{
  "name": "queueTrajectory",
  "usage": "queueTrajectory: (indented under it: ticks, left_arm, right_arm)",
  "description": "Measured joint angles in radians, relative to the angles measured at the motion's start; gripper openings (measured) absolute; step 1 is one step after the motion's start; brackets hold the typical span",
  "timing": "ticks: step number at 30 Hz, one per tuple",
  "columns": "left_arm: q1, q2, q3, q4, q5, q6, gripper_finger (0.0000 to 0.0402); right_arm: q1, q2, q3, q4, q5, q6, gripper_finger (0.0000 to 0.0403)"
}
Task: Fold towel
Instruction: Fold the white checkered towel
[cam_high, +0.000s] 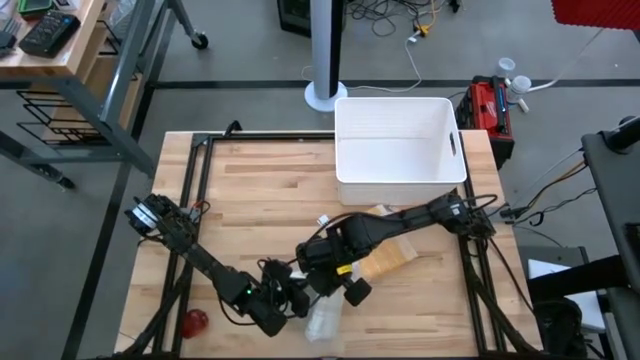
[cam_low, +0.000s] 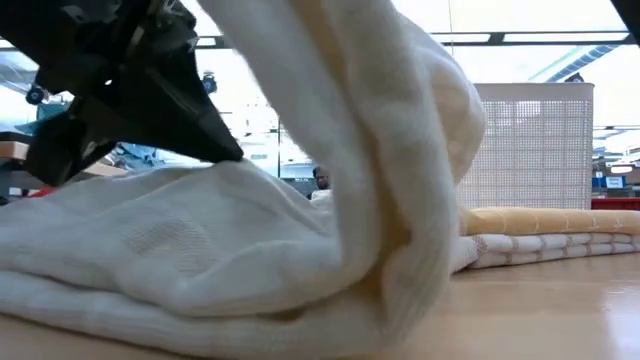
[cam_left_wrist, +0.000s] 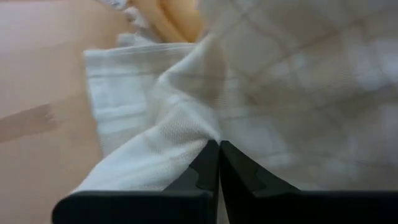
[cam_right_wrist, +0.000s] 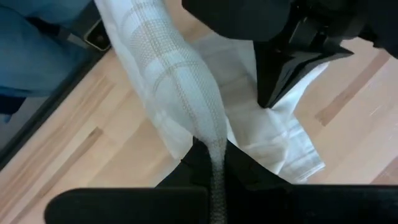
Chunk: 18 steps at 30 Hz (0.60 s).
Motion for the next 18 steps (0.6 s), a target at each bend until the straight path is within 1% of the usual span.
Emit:
queueTrajectory:
  ticks: [4,6,9,14,18]
  left_arm:
    - [-0.008,-0.003,0.0,-0.075,-0.006,-0.116,0.0007]
    - [-0.01,-0.003,0.0,-0.092,-0.009,-0.131,0.0016]
    - [-0.015,-0.004,0.0,-0.111,-0.002,-0.141,0.0041]
    - [-0.037,-0.021,0.0,-0.162,-0.053,-0.19,0.0088]
    - [-0.057,-0.054,-0.001,-0.202,-0.09,-0.22,0.0101]
  right_arm:
    - [-0.012,0.0,-0.043,0.028,0.0,-0.025,0.0002]
    - [-0.015,0.0,-0.074,0.067,0.0,-0.039,0.0002]
    - [-0.019,0.0,-0.107,0.11,-0.006,-0.053,0.0002]
    - [-0.032,-0.002,-0.124,0.14,-0.008,-0.071,0.0002]
    - [-0.046,-0.001,-0.125,0.174,-0.008,-0.079,0.0002]
